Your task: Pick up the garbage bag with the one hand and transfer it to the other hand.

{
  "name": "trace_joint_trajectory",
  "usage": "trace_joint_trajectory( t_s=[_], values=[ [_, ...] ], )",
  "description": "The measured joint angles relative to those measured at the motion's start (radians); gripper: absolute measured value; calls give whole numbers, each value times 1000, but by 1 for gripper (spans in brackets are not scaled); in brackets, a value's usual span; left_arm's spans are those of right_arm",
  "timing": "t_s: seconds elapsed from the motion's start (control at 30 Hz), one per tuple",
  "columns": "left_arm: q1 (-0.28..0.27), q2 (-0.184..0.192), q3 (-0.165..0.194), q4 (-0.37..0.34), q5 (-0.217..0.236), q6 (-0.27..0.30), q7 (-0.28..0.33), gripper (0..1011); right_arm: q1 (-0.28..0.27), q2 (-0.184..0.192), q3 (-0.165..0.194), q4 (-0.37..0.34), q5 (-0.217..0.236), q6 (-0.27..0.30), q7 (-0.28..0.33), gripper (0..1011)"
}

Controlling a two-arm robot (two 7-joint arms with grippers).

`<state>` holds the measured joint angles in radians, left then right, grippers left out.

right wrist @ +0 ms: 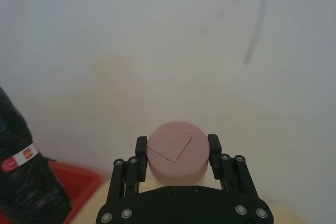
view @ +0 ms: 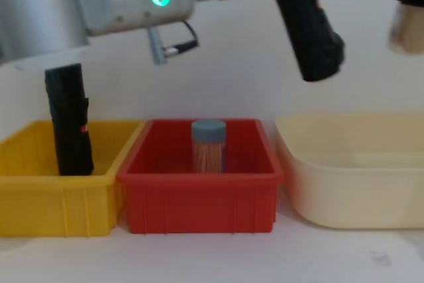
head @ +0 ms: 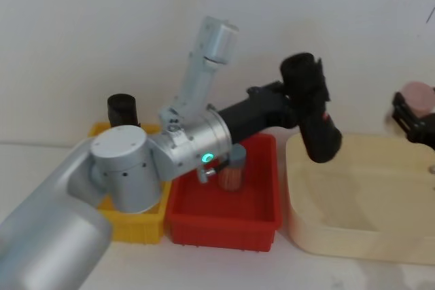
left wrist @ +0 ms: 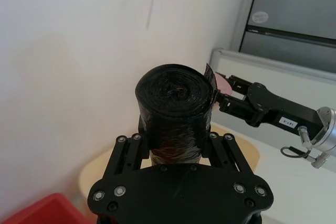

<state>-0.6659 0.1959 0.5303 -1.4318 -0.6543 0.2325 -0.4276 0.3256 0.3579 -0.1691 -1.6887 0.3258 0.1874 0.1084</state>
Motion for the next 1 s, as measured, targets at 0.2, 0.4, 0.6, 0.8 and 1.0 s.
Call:
trace_joint_trajectory(
  t_s=[0.2, 0.4, 0.6, 0.8, 1.0],
  values=[
    [-29, -40, 34, 58, 3, -3, -9, 498, -43, 17, 45, -12, -8, 4, -30, 834],
    [-52, -70, 60, 104, 5, -6, -16, 498, -65, 26, 70, -19, -13, 7, -46, 993],
    [-63, -85, 73, 126, 6, -7, -19, 498, -83, 32, 89, -24, -17, 9, -58, 1004],
    [-71, -96, 82, 142, 7, -8, -21, 498, -91, 35, 95, -30, -18, 7, -55, 1005],
    [-75, -103, 88, 152, 8, -9, -23, 498, -103, 47, 100, -44, -6, -1, -19, 1004]
  ],
)
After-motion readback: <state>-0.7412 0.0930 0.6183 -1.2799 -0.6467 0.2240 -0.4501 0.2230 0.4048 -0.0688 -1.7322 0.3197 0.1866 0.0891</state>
